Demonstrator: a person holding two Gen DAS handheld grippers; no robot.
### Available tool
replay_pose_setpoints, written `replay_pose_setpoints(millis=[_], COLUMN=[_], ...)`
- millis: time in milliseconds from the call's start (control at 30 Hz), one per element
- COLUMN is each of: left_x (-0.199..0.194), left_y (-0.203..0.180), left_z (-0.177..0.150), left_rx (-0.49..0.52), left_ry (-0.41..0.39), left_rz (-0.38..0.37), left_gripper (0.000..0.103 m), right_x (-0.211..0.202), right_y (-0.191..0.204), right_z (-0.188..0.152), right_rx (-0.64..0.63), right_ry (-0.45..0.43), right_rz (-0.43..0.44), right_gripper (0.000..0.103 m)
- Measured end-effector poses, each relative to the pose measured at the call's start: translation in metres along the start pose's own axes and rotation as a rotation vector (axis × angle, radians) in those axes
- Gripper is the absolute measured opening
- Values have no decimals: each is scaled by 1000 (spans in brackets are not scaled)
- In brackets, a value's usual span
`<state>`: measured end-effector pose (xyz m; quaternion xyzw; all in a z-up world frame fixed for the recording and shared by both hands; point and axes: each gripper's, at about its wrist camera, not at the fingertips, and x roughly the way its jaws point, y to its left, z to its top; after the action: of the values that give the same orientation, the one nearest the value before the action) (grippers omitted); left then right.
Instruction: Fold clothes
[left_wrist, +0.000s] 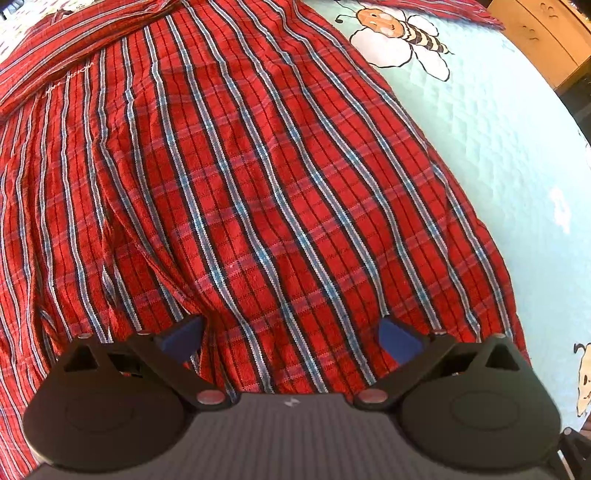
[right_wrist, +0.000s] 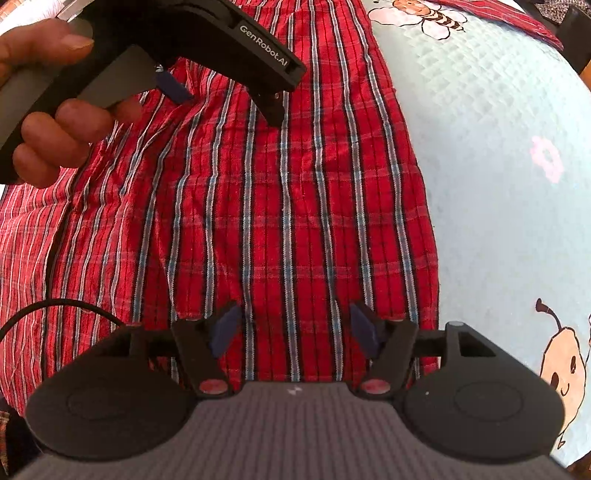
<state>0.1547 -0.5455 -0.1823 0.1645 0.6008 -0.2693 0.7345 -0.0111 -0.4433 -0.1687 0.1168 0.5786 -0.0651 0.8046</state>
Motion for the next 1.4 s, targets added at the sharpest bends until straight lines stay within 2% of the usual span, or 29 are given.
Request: replay_pose_setpoints(millis=[100, 200, 267, 367, 433, 633, 767, 933, 1100, 1233, 1333, 1400], left_x=[1, 2, 2, 3, 3, 3, 1, 1, 2, 3, 7, 6], left_y=[0, -3, -4, -5, -4, -5, 1, 1, 2, 4, 10, 12], left_z=[1, 2, 2, 2, 3, 4, 3, 6, 8, 11, 12, 13], left_rx=[-3, -6, -5, 1, 0, -4, -9, -12, -17, -21, -22, -26], left_ry=[0, -5, -10, -15, -15, -9, -1, 10, 17, 27, 28, 35], left_rz=[2, 13, 20, 18, 12, 4, -7, -12, -21, -32, -36, -42], left_gripper=[103, 103, 103, 103, 103, 103, 103, 103, 103, 103, 103, 103], right_x=[-14, -17, -6, 0, -1, -13, -1, -3, -13, -1, -6, -12], right_y=[-2, 2, 4, 4, 4, 8, 5, 3, 4, 0, 3, 1], right_z=[3, 2, -7, -22, -21, -14, -27, -39, -36, -63, -76, -74], right_rx=[26, -17, -43, -64, -62, -60, -56, -45, -43, -41, -63, -47], right_ry=[-61, -87, -15, 22, 24, -57, 23, 52, -22, 53, 75, 53], right_rz=[21, 30, 25, 9, 12, 45, 38, 37, 54, 37, 29, 47], right_gripper=[67, 67, 67, 67, 67, 66, 66, 66, 66, 66, 67, 66])
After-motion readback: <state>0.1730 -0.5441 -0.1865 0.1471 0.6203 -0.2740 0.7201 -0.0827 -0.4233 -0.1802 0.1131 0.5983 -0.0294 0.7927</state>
